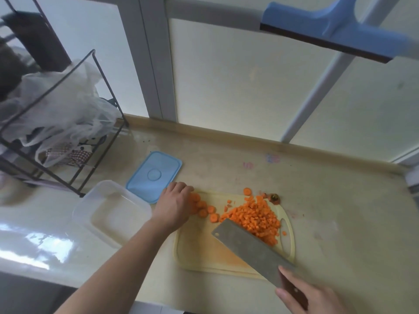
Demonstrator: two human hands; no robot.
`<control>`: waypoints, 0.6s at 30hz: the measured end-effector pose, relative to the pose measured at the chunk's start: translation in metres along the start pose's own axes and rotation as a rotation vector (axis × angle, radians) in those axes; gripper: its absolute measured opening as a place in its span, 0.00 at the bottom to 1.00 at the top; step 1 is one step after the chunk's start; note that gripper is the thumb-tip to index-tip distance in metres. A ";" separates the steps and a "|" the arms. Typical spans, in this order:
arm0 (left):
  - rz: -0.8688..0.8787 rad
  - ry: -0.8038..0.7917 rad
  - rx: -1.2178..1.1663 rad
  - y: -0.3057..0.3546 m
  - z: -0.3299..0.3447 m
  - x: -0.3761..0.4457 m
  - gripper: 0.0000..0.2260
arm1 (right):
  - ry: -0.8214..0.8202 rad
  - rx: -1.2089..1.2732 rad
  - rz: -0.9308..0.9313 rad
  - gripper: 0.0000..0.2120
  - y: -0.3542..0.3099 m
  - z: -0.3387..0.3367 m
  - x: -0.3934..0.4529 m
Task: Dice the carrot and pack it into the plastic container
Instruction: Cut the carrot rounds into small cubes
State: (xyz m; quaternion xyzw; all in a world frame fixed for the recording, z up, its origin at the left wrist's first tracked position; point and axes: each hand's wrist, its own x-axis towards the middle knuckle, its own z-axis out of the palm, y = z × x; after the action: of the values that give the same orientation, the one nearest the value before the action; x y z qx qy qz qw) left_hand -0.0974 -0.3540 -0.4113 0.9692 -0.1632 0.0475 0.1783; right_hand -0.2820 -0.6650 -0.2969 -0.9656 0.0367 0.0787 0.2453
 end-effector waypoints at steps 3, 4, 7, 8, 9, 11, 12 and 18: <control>-0.110 0.097 -0.133 0.012 -0.003 -0.022 0.15 | -0.084 0.100 0.068 0.24 -0.008 -0.008 0.004; -0.148 0.120 -0.205 0.017 -0.002 -0.033 0.15 | -0.079 0.162 0.073 0.23 -0.009 -0.008 0.006; -0.138 0.127 -0.356 0.036 0.004 -0.070 0.14 | -0.316 0.378 0.080 0.09 -0.004 -0.001 0.012; -0.108 0.124 -0.370 0.043 0.008 -0.081 0.13 | -0.387 0.420 0.124 0.09 -0.003 0.002 0.015; -0.085 0.116 -0.369 0.050 0.012 -0.092 0.13 | -0.438 0.456 0.131 0.07 -0.003 0.005 0.017; -0.048 0.120 -0.359 0.065 0.022 -0.109 0.12 | -0.512 0.464 0.126 0.06 -0.002 0.010 0.023; -0.037 0.125 -0.349 0.073 0.028 -0.116 0.11 | -0.541 0.453 0.145 0.08 -0.003 0.013 0.025; -0.108 0.292 -0.285 0.107 0.044 -0.127 0.12 | -0.629 0.471 0.139 0.11 0.003 0.014 0.033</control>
State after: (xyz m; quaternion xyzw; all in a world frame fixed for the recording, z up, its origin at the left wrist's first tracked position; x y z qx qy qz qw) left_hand -0.2513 -0.4262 -0.4366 0.9243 -0.0884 0.1544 0.3376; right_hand -0.2513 -0.6615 -0.3161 -0.8070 0.0420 0.3765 0.4531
